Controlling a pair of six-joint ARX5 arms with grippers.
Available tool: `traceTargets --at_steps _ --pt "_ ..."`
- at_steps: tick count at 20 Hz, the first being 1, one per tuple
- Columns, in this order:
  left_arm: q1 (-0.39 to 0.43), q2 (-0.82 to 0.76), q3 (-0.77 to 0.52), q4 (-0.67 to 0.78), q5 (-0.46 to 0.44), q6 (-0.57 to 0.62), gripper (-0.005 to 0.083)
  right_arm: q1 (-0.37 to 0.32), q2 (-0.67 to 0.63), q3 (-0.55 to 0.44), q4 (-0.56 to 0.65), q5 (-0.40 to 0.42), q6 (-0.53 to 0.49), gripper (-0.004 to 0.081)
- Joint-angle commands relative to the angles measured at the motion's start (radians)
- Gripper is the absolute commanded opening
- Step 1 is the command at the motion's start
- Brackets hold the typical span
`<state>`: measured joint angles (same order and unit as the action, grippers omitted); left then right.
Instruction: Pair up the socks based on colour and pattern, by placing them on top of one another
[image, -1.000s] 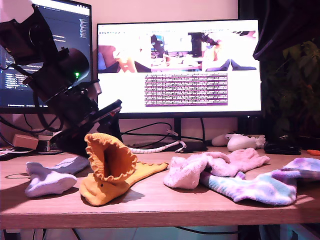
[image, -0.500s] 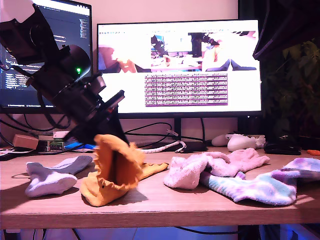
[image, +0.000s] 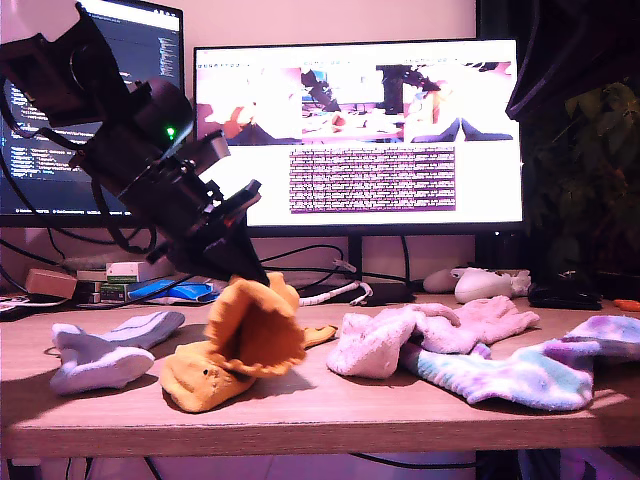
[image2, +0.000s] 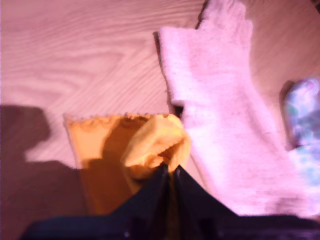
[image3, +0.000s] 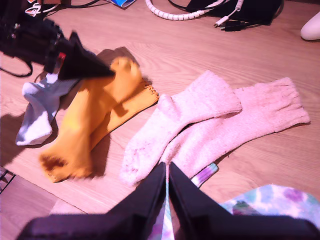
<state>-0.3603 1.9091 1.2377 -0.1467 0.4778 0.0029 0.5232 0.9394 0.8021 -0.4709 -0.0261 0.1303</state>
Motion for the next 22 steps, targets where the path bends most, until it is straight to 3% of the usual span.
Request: traceTargets --at_steps 1,9,15,17,18,20,22 --pt "-0.003 0.027 0.01 0.009 0.028 0.005 0.0343 -0.002 0.002 0.0 0.01 -0.001 0.001 -0.0011" --pt "-0.008 0.024 0.032 -0.042 0.058 0.004 0.0355 -0.002 0.003 0.0 0.01 -0.001 0.002 -0.0011" --pt "-0.015 0.007 0.2 -0.397 0.05 0.005 0.0379 -0.002 0.004 0.0 0.01 -0.002 0.001 -0.0011" --pt "-0.028 0.006 0.281 -0.549 0.013 0.007 0.0377 -0.002 0.02 0.0 0.01 -0.059 -0.032 -0.0011" --pt "-0.034 0.006 0.314 -0.628 -0.017 0.046 0.0374 -0.002 0.041 0.0 0.01 -0.126 -0.045 -0.0011" --pt "-0.037 0.002 0.363 -0.744 -0.044 0.074 0.0276 -0.002 0.116 0.0 0.015 -0.215 -0.027 -0.0011" --pt "-0.037 -0.028 0.373 -0.786 -0.043 0.111 0.0024 -0.002 0.217 0.002 0.063 -0.277 -0.025 -0.0011"
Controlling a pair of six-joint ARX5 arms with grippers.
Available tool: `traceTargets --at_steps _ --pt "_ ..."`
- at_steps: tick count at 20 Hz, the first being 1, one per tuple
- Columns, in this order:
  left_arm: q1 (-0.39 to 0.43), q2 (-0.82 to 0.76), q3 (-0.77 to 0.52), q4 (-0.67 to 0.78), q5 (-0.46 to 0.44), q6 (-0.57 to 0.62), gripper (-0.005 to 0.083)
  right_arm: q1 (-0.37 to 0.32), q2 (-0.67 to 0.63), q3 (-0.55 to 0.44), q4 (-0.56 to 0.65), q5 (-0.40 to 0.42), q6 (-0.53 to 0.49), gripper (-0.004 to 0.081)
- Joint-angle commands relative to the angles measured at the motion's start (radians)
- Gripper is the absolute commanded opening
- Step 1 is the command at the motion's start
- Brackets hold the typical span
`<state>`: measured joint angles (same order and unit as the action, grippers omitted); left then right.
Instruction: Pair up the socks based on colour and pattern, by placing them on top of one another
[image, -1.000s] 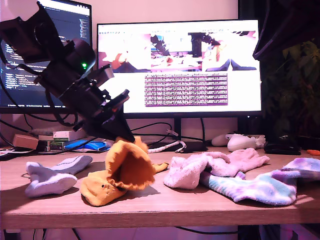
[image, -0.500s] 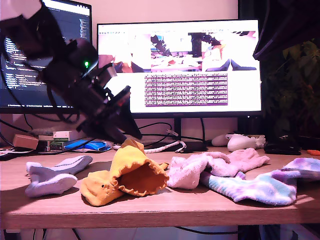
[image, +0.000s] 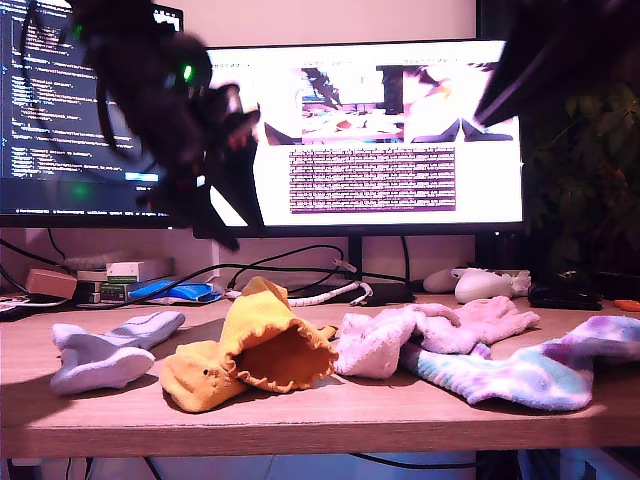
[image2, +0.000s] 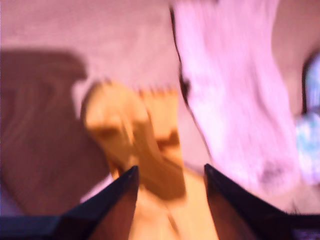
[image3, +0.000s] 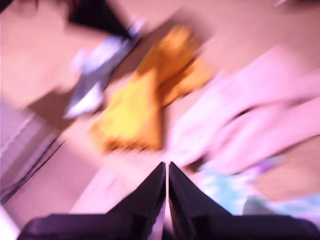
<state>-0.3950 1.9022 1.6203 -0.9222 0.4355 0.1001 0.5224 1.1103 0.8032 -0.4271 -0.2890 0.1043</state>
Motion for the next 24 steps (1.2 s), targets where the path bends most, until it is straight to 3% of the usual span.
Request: traceTargets --at_steps 1,6,9,11,19,24 --pt "-0.002 -0.042 -0.01 -0.023 0.0 0.013 -0.002 0.0 0.093 0.008 0.058 -0.048 0.004 -0.0011" --pt "0.001 -0.173 -0.01 -0.104 -0.024 0.014 -0.0014 0.0 0.352 0.142 0.114 -0.181 0.032 0.0003" --pt "0.006 -0.225 -0.01 -0.151 -0.034 0.014 -0.0014 0.008 0.481 0.257 0.081 -0.25 0.055 0.024" --pt "0.01 -0.249 -0.01 -0.173 -0.037 0.014 -0.0014 0.013 0.563 0.335 0.037 -0.291 0.058 0.0338" --pt "0.013 -0.28 -0.01 -0.179 -0.053 0.015 -0.0014 0.042 0.788 0.492 -0.035 -0.302 0.057 0.0457" --pt "0.013 -0.28 -0.01 -0.177 -0.053 0.014 -0.0014 0.05 0.843 0.505 -0.056 -0.327 0.055 0.0428"
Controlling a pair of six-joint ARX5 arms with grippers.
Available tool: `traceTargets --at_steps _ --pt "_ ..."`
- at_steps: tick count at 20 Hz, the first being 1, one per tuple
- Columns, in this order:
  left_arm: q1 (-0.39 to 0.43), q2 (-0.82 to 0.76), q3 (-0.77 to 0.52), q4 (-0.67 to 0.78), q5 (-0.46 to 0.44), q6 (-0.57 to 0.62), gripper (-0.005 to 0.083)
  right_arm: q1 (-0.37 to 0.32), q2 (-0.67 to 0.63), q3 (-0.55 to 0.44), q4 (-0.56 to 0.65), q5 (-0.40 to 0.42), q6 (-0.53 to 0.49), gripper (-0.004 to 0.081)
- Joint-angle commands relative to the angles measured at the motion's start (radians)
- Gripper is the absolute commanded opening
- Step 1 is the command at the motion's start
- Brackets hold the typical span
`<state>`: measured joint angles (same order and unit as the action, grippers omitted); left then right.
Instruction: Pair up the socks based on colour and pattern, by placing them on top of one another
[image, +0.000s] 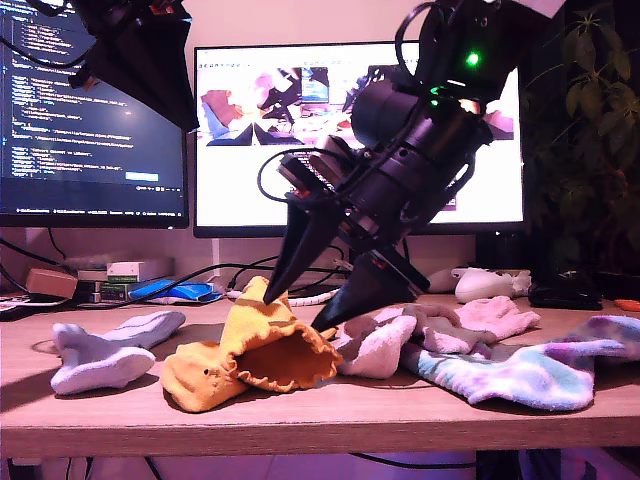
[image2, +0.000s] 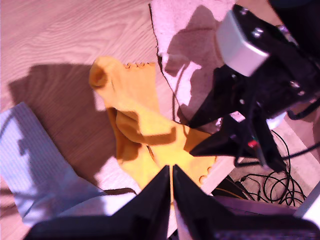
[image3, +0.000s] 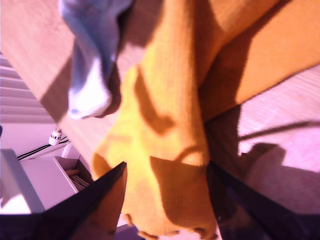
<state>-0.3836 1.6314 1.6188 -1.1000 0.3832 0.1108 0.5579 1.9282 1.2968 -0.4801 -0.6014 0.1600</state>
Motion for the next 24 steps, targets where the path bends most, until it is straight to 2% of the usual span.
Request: traceTargets --at_steps 1,3,6,7,10,16,18,20,24 --pt "0.002 -0.01 -0.009 0.003 0.0 0.004 -0.0014 0.02 0.032 0.011 -0.011 -0.022 -0.003 0.0391" --pt "0.002 -0.01 -0.009 0.004 0.0 0.004 -0.0014 0.035 0.038 0.011 -0.016 -0.021 -0.002 0.0297" --pt "0.002 -0.01 -0.009 0.003 0.0 0.004 -0.0014 0.055 0.038 0.012 0.004 -0.02 0.002 0.0025" --pt "0.002 -0.01 -0.009 0.003 0.0 0.004 -0.0014 0.057 0.038 0.012 0.018 -0.02 0.023 -0.0008" --pt "0.002 -0.01 -0.009 0.0 0.0 0.004 -0.0014 0.056 0.037 0.024 0.049 -0.039 0.102 -0.0011" --pt "0.002 -0.01 -0.009 0.007 0.0 0.005 -0.0014 0.049 0.036 0.145 0.081 -0.205 0.256 -0.0011" --pt "0.002 -0.01 -0.009 0.007 0.0 0.005 -0.0014 0.063 0.036 0.165 0.117 -0.233 0.303 -0.0011" --pt "0.002 -0.01 -0.009 0.006 0.0 0.005 -0.0014 0.075 0.036 0.165 0.117 -0.213 0.315 -0.0011" --pt "0.002 -0.01 -0.009 0.0 0.0 0.005 -0.0014 0.101 0.051 0.163 0.074 -0.066 0.262 -0.0011"
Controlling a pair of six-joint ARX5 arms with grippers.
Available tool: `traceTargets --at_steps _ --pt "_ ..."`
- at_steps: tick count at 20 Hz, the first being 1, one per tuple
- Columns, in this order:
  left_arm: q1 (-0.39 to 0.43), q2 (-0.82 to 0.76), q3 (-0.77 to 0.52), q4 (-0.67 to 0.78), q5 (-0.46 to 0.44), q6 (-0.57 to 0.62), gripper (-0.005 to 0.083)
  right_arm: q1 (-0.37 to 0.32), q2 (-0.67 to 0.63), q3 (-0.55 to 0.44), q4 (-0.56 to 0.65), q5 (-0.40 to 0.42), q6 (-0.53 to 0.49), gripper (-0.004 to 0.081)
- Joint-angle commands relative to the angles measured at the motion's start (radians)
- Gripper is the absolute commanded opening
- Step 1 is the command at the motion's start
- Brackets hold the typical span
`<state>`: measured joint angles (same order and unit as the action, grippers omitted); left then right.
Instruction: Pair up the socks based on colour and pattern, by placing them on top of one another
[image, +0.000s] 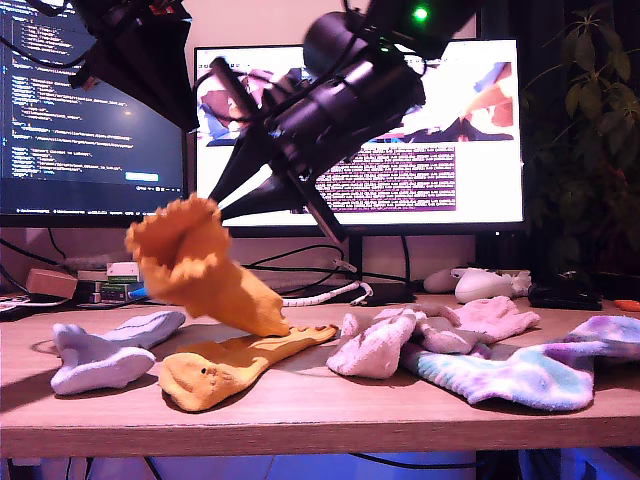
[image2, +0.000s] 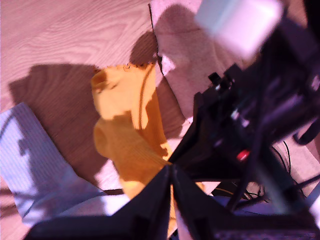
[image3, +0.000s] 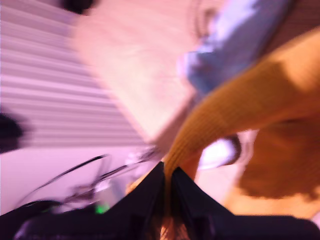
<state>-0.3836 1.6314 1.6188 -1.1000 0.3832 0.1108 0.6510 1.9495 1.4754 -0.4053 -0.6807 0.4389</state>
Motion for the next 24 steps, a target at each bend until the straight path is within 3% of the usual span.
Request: traceTargets --at_steps 1,6,9,14,17,19,21,24 --pt "0.002 -0.01 -0.009 0.0 0.0 0.004 -0.0014 0.01 0.038 -0.017 -0.019 0.043 -0.034 -0.0011" --pt "0.002 -0.01 -0.009 -0.003 0.0 0.003 -0.0014 0.01 0.069 -0.105 -0.006 0.09 -0.046 -0.0011" --pt "0.002 -0.01 -0.009 0.001 0.0 0.003 -0.0014 0.01 0.069 -0.168 -0.006 0.087 -0.045 -0.0011" --pt "0.002 -0.009 -0.009 0.023 0.0 0.002 -0.0014 0.011 0.068 -0.178 -0.002 0.041 -0.04 -0.0008" --pt "0.002 -0.008 -0.009 0.025 0.0 0.002 -0.0014 0.003 0.068 -0.178 -0.042 0.135 -0.096 0.0125" --pt "0.002 -0.008 -0.009 0.034 0.0 0.003 -0.0014 -0.006 0.064 -0.177 -0.046 0.105 -0.098 0.0256" --pt "0.002 -0.005 -0.009 0.051 0.0 0.002 -0.0014 -0.01 0.03 -0.176 -0.027 0.042 -0.098 0.0274" --pt "0.002 0.002 -0.009 0.063 0.0 0.002 -0.0014 -0.011 -0.044 -0.164 -0.026 0.045 -0.098 0.0283"
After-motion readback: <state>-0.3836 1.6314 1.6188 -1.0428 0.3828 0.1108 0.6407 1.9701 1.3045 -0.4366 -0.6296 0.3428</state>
